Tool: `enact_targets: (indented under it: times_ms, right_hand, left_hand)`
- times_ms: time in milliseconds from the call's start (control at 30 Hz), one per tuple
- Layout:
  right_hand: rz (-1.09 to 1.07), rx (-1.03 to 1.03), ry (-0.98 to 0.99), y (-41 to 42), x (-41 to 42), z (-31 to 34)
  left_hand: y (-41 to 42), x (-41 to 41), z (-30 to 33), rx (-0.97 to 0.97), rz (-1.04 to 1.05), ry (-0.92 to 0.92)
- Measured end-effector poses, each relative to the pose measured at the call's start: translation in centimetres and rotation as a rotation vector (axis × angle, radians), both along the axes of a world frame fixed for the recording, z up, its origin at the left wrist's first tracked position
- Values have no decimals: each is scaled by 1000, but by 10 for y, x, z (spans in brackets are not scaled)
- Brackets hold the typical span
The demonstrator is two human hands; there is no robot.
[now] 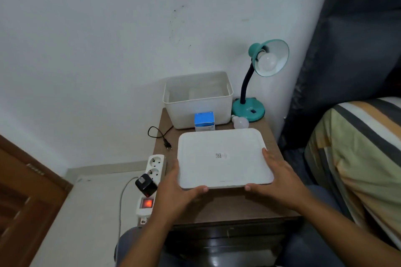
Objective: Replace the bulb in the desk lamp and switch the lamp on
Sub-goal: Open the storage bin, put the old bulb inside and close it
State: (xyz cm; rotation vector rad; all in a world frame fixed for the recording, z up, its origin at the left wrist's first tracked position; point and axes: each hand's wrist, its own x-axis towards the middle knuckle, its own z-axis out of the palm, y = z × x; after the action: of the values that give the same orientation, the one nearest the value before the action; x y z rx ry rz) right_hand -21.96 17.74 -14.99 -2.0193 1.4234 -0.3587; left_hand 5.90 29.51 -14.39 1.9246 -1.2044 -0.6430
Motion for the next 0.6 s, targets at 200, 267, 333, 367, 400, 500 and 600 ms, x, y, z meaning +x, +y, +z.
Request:
enact_targets:
  times_ms: [200, 267, 333, 367, 400, 500, 600]
  right_hand:
    - [21, 37, 128, 15, -3, -21]
    - [31, 64, 172, 16, -2, -25]
    - [43, 90, 195, 15, 0, -27]
    - [50, 92, 204, 14, 0, -27]
    - [56, 86, 212, 14, 1, -28]
    - [64, 59, 234, 13, 3, -29]
    - [73, 38, 287, 14, 4, -33]
  left_hand:
    - [15, -3, -29, 124, 17, -30]
    - [17, -5, -34, 177, 32, -25]
    - [18, -5, -39, 214, 45, -33]
    - [18, -5, -41, 234, 50, -52]
    - [17, -5, -42, 252, 53, -76]
    - [16, -6, -44, 293, 34, -172]
    - [13, -8, -46, 334, 16, -249]
